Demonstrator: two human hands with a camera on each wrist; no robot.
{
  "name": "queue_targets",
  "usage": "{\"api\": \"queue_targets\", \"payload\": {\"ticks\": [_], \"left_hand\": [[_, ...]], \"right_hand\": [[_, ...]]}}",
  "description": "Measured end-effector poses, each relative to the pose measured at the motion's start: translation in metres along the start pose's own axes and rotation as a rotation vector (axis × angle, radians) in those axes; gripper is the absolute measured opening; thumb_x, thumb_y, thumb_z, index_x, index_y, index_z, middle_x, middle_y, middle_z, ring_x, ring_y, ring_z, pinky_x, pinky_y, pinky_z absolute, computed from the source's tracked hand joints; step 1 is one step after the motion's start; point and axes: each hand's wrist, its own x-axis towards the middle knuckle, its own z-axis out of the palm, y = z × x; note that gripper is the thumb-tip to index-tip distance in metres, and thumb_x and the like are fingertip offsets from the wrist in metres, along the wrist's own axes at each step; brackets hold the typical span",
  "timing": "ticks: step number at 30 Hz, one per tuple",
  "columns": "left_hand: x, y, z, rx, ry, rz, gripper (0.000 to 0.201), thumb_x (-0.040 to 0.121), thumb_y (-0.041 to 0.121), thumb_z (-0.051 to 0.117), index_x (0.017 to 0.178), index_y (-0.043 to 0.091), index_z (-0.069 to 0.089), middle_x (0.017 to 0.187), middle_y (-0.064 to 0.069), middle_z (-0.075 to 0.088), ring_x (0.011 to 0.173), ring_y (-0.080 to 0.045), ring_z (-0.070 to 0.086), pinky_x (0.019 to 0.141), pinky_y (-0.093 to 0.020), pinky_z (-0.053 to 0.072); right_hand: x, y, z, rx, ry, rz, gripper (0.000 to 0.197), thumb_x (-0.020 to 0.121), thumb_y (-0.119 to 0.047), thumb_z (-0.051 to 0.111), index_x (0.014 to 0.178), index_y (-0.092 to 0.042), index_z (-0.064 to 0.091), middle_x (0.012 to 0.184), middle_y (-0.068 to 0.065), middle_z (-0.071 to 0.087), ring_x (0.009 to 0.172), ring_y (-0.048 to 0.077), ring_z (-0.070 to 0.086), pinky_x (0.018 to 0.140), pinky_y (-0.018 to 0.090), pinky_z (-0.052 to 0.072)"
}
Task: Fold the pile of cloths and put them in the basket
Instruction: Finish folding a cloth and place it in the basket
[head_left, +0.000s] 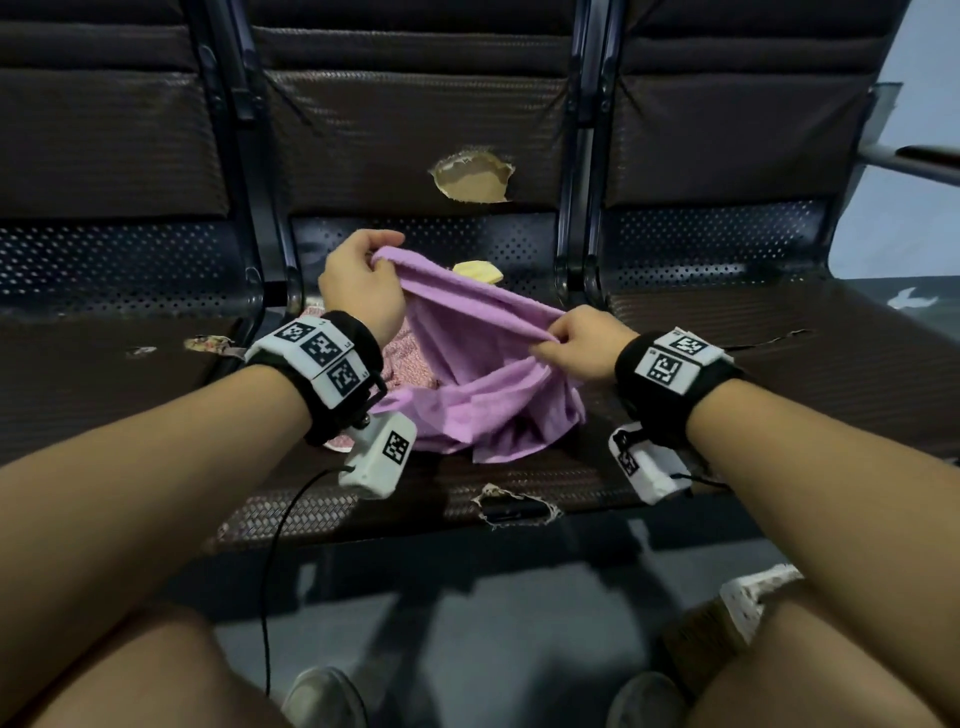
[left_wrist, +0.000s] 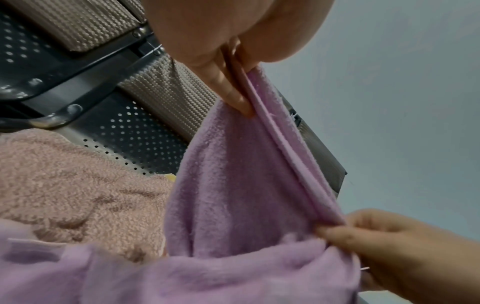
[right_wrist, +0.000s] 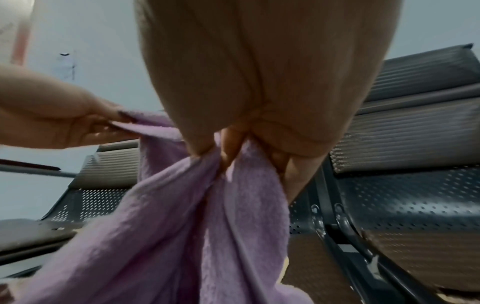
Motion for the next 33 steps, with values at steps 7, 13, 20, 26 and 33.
{"api": "queue_targets", "payload": {"ticks": [7,13,20,26,33], "left_hand": [[0.000,-0.008,-0.003,0.054,0.017,-0.024,0.045,0.089,0.001,0.039,0.088,0.029,0.074,0.083,0.002,0.072,0.054,-0.011,0.070,0.056,-0.030,0.061],[0.010,-0.017,-0.015,0.033,-0.006,-0.062,0.028,0.083,0.002,0.061,0.079,0.025,0.076,0.080,-0.004,0.075,0.072,-0.021,0.075,0.068,-0.035,0.063],[0.007,-0.026,-0.028,0.383,-0.094,-0.052,0.025,0.075,0.038,0.060,0.069,0.014,0.064,0.058,-0.003,0.069,0.066,-0.025,0.072,0.065,-0.032,0.058],[0.005,-0.014,-0.030,0.345,-0.008,-0.034,0.034,0.084,0.027,0.039,0.074,0.008,0.065,0.080,-0.016,0.069,0.084,-0.038,0.067,0.080,-0.044,0.057],[0.003,-0.010,-0.030,0.252,0.044,-0.027,0.034,0.091,0.025,0.037,0.077,0.004,0.060,0.095,-0.024,0.068,0.089,-0.040,0.066,0.082,-0.049,0.057]], "right_hand": [[-0.001,0.005,-0.002,0.098,0.054,-0.018,0.022,0.092,-0.016,0.054,0.071,-0.018,0.061,0.070,0.006,0.064,0.073,0.030,0.065,0.064,0.030,0.051],[-0.010,0.022,0.005,-0.222,-0.030,0.093,0.022,0.089,-0.029,0.058,0.077,-0.016,0.071,0.073,0.007,0.062,0.077,0.030,0.062,0.068,0.028,0.044],[-0.009,0.030,-0.009,0.114,0.350,-0.013,0.040,0.096,-0.025,0.042,0.058,-0.014,0.049,0.064,0.006,0.055,0.071,0.028,0.052,0.067,0.032,0.035],[-0.010,0.030,-0.005,-0.230,0.161,-0.161,0.023,0.086,-0.031,0.066,0.069,-0.018,0.057,0.070,0.001,0.060,0.077,0.028,0.062,0.069,0.033,0.047],[-0.008,0.036,-0.007,-0.282,0.223,-0.011,0.030,0.078,-0.029,0.075,0.066,-0.023,0.048,0.075,0.002,0.059,0.075,0.029,0.056,0.067,0.029,0.039]]}}
